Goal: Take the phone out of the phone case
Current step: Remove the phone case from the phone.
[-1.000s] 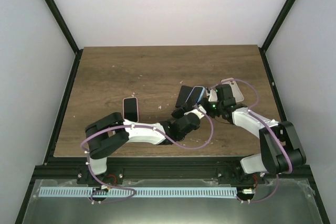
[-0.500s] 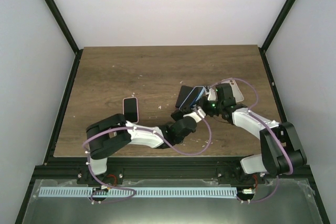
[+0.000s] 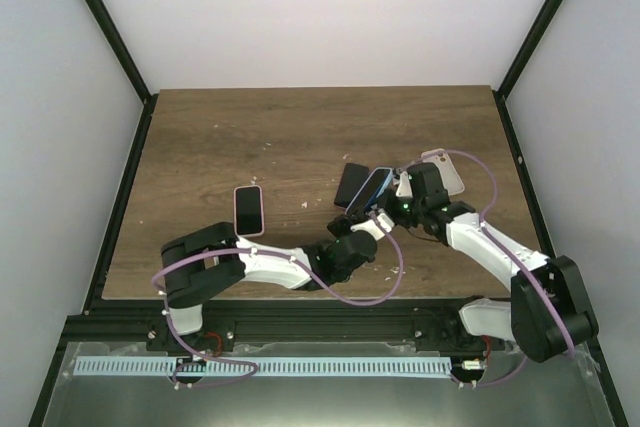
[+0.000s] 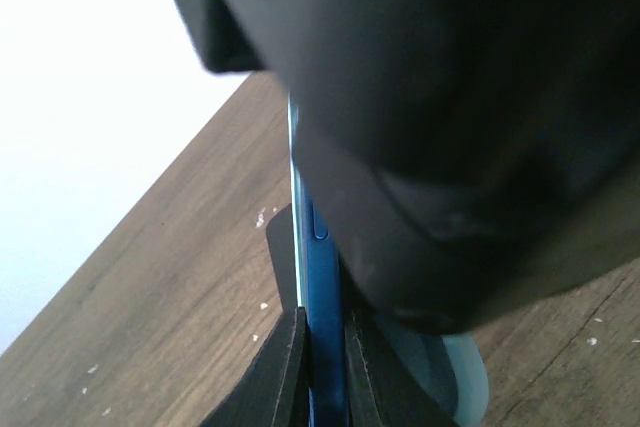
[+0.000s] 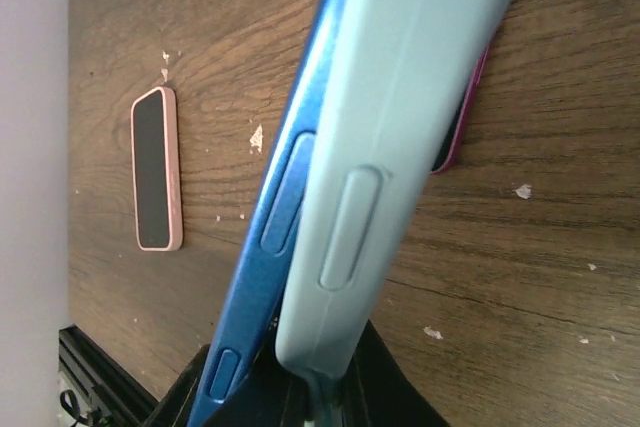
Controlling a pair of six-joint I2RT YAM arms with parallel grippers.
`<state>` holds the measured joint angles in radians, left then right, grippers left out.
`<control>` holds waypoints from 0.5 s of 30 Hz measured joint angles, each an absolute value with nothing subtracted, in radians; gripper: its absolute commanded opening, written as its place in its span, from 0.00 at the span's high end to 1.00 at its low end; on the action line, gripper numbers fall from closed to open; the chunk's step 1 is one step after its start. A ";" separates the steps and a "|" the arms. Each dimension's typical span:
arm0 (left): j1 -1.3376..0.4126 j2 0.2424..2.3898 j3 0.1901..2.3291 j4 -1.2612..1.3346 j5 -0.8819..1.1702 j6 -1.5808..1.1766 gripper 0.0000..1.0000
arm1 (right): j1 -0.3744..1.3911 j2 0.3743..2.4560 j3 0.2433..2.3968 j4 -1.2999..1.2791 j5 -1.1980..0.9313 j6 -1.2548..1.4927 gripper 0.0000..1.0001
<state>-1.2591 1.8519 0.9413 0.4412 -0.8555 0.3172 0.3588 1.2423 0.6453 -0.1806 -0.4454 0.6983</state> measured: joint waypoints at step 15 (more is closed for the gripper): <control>-1.264 1.812 0.941 0.404 -0.859 0.239 1.00 | 0.363 1.198 0.644 -0.179 -0.466 0.617 0.99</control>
<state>-1.2640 1.8118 0.9405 0.4038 -0.8585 0.2386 0.3634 1.1984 0.6437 -0.1787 -0.4660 0.6170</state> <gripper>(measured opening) 0.077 0.068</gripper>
